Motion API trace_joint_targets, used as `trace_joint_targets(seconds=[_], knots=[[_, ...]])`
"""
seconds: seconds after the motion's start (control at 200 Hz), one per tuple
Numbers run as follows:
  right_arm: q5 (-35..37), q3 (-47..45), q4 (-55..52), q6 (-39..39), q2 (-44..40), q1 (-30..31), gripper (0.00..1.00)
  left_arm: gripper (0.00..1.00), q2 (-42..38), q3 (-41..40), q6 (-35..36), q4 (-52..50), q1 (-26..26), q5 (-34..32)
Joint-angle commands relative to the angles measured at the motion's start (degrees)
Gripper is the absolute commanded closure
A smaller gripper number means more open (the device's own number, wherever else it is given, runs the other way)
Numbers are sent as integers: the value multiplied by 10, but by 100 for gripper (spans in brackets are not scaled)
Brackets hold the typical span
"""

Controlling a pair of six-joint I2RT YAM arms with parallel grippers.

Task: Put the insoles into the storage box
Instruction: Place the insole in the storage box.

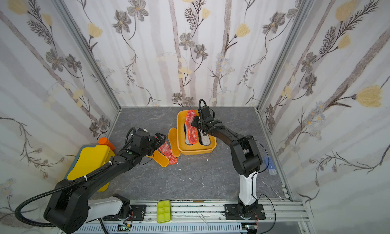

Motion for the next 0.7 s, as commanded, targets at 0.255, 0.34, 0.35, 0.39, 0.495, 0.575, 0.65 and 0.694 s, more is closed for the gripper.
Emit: trace_joint_targets(seconds=[0.255, 0.34, 0.35, 0.39, 0.495, 0.575, 0.65, 0.694], knots=[[14, 59, 10, 18, 83, 9, 100, 0, -6, -9, -1, 7, 0, -2], [14, 71, 8, 24, 97, 11, 100, 0, -6, -10, -3, 9, 1, -2], [15, 72, 7, 25, 98, 12, 100, 0, -6, -10, -4, 8, 0, -2], [16, 76, 7, 30, 103, 12, 100, 0, -6, -11, -5, 11, 0, -1], [19, 85, 8, 35, 112, 12, 100, 0, -5, -13, -8, 14, 1, 3], [26, 87, 5, 34, 120, 12, 100, 0, -7, -14, -7, 11, 0, 4], [28, 88, 2, 35, 129, 11, 100, 0, -11, -16, -7, 9, 0, 2], [28, 89, 3, 35, 134, 11, 100, 0, -13, -16, -6, 7, 0, 0]])
